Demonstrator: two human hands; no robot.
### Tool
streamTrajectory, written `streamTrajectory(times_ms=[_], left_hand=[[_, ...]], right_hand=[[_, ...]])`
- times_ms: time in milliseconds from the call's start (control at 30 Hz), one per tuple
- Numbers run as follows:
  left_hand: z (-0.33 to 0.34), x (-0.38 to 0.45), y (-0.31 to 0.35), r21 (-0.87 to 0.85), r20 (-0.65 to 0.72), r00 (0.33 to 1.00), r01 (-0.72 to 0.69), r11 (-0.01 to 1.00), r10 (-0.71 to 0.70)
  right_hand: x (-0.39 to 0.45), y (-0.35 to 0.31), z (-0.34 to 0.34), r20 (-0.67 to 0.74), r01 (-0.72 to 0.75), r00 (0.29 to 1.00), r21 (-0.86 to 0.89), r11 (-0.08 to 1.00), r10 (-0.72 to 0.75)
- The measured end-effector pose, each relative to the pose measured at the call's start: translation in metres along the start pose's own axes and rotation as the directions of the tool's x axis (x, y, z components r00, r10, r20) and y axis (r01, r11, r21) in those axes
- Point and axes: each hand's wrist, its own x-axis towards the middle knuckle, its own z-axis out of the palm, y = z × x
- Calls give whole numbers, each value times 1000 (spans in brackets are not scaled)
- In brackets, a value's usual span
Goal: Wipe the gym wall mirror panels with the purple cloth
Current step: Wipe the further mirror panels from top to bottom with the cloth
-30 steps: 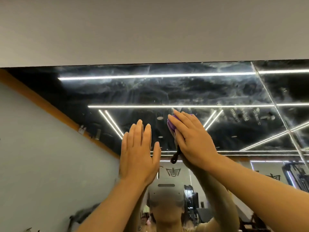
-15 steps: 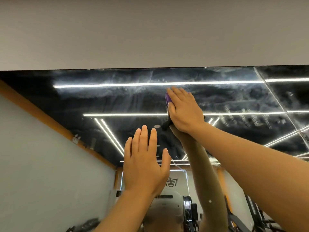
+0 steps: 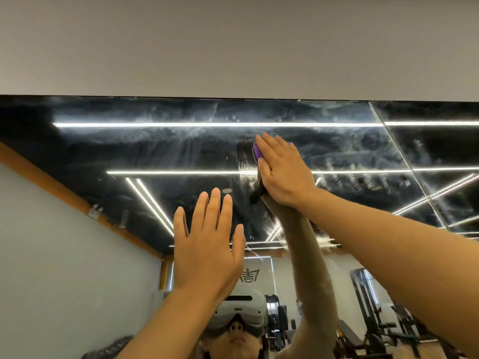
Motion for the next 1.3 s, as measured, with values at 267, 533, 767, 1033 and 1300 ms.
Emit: streamTrajectory(times_ms=[267,533,767,1033,1300], left_hand=[[-6,17,32,-164,138,962,256,953,-235],[-4,30,69,-94,231,935,296,951,-268],[2,32,85,2,259,916,318,948,-307],[1,30,84,-37,237,931,295,955,-278],[4,29,83,-75,233,948,239,968,-216]], right_hand=[[-21,16,-6,-36,21,999,30,999,-20],[-49,57,-18,66,139,988,30,990,-140],[14,81,-32,9,43,999,0,999,-43],[-94,96,-36,70,184,980,20,983,-185],[0,125,-52,3,-28,1000,0,1000,28]])
